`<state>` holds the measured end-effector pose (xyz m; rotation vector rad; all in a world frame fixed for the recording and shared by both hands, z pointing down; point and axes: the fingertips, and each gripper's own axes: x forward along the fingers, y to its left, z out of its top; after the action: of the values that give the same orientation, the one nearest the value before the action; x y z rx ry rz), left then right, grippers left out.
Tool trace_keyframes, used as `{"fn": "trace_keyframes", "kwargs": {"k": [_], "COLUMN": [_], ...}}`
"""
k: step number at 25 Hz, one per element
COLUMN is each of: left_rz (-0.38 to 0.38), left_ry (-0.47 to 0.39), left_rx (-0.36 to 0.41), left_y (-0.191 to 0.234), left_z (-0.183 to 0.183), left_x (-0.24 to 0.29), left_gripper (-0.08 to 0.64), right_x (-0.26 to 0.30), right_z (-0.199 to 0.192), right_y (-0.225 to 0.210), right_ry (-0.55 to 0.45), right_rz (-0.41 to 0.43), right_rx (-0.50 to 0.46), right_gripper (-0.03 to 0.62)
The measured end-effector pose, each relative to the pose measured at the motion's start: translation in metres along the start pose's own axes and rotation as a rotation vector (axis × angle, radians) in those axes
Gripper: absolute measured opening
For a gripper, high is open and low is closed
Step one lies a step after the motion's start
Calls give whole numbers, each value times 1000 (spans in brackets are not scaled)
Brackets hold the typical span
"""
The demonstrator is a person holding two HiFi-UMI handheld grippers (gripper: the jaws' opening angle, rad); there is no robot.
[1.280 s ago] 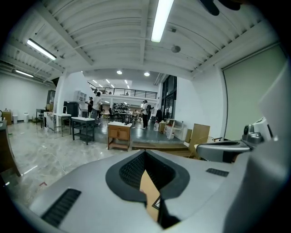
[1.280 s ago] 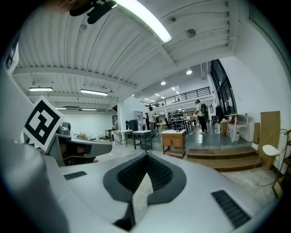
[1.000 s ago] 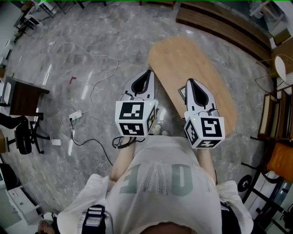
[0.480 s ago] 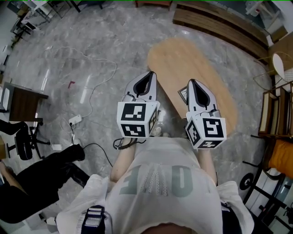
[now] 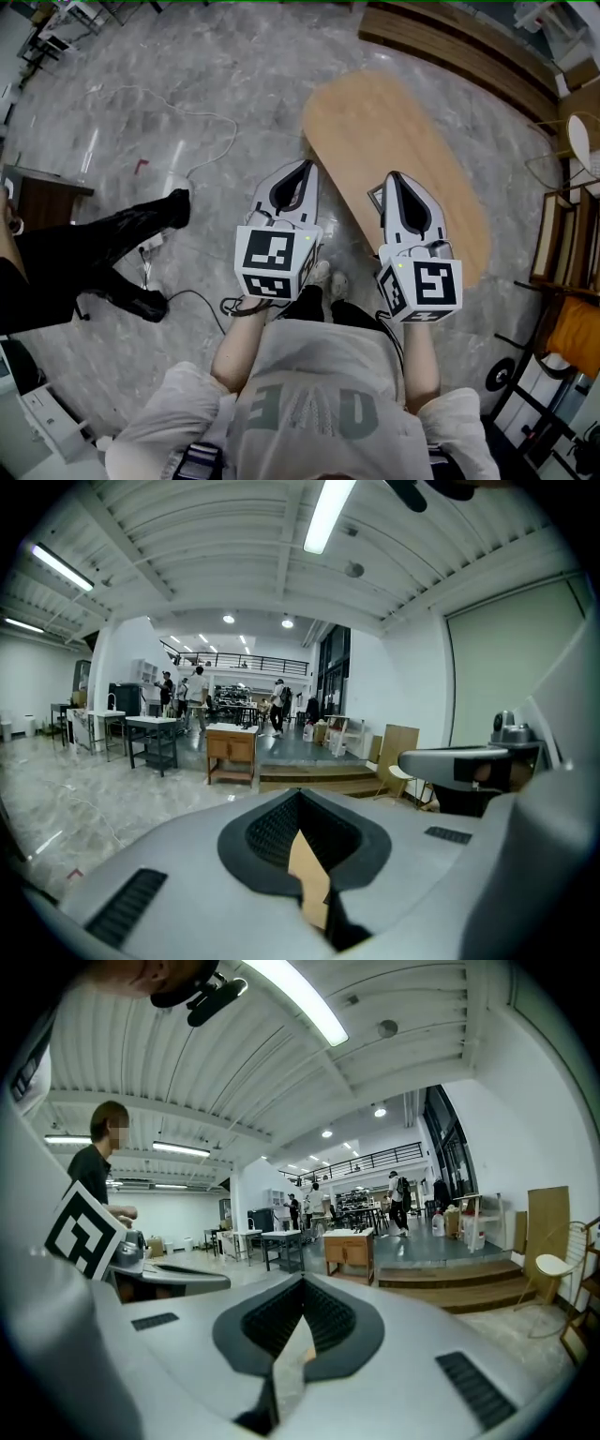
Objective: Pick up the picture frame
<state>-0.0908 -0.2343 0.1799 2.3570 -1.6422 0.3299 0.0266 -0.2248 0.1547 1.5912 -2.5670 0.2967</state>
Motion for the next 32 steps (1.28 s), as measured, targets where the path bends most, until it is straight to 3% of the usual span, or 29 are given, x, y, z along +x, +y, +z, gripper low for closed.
{"fn": "trace_keyframes", "kwargs": {"k": [5, 14, 19, 25, 32], "left_rz": [-5, -25, -52, -52, -80], "left_ry": [27, 124, 189, 228, 228], "left_rx": [6, -36, -62, -88, -60], "left_y": [21, 27, 13, 6, -6], "left_z": [-46, -206, -271, -309, -304], "left_x": [39, 107, 109, 110, 120], "left_gripper": [9, 9, 9, 9, 9], "right_x": [36, 73, 64, 58, 57], "right_z": [-42, -225, -292, -330, -329], "right_y": [-11, -35, -36, -31, -40], "right_ry": [27, 166, 229, 279, 288], "right_rz": [-19, -80, -96, -84, -88], "right_rx": [-34, 8, 84, 84, 75], "right_gripper": [6, 6, 6, 5, 6]}}
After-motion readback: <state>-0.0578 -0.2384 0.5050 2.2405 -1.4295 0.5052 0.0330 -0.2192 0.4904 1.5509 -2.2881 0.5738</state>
